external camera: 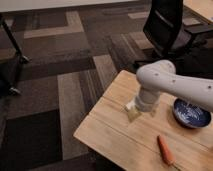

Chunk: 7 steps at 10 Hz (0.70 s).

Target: Place the pepper in the ceramic bowl

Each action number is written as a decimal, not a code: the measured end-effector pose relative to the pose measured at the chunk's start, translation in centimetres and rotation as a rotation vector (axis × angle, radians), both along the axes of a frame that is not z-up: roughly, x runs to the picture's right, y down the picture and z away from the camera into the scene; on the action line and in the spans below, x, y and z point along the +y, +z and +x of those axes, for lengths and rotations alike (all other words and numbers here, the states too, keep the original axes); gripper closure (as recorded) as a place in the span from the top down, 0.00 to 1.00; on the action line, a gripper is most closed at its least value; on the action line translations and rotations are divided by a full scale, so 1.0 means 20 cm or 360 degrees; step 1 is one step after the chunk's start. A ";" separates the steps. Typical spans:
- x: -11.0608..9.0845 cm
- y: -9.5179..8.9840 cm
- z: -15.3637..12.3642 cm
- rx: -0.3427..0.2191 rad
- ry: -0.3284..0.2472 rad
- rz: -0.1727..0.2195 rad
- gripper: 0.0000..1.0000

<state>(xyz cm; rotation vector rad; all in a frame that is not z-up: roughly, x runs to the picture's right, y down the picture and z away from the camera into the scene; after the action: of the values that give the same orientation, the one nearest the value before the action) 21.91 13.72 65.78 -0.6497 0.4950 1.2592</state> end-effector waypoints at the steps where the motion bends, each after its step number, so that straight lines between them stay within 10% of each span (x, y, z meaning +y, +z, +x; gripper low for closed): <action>1: 0.00 0.00 0.07 0.0023 0.0011 -0.0002 0.65; 7: 0.09 0.00 0.12 0.0035 0.0016 -0.0058 0.65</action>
<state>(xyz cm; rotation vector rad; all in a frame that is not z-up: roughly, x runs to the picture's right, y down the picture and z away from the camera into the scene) 24.23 15.61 65.83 -0.6701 0.5344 1.2708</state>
